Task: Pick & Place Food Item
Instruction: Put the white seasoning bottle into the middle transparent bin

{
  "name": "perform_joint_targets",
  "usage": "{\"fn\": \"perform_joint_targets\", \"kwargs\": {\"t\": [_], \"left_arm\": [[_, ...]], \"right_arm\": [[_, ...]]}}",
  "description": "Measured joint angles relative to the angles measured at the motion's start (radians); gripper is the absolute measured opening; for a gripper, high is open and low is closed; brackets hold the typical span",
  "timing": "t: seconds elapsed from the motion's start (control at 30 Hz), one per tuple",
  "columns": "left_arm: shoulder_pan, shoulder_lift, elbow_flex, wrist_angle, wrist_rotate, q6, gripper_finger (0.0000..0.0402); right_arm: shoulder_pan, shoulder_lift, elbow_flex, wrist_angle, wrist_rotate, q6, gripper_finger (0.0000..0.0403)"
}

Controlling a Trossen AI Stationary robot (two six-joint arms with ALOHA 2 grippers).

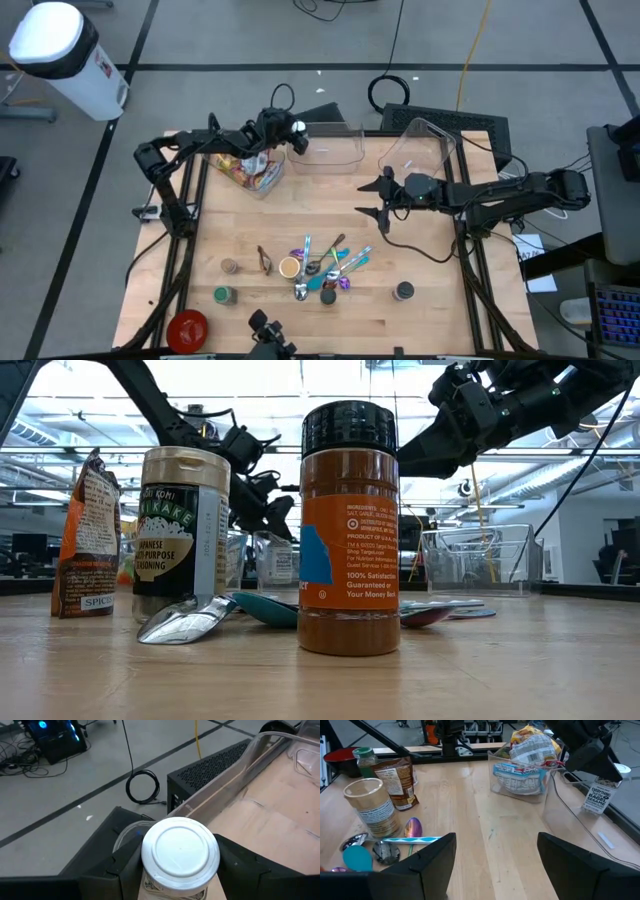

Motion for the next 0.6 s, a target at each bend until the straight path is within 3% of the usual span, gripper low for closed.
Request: {"fn": "perform_joint_targets", "kwargs": {"t": [0.4, 0.6], "left_arm": [[0.002, 0.0, -0.001, -0.004, -0.001, -0.031, 0.0213], [0.001, 0.0, -0.001, -0.009, -0.001, -0.039, 0.0267]], "right_arm": [[0.0, 0.0, 0.0, 0.0, 0.001, 0.0, 0.027], [0.0, 0.0, 0.0, 0.0, 0.001, 0.0, 0.027]]}}
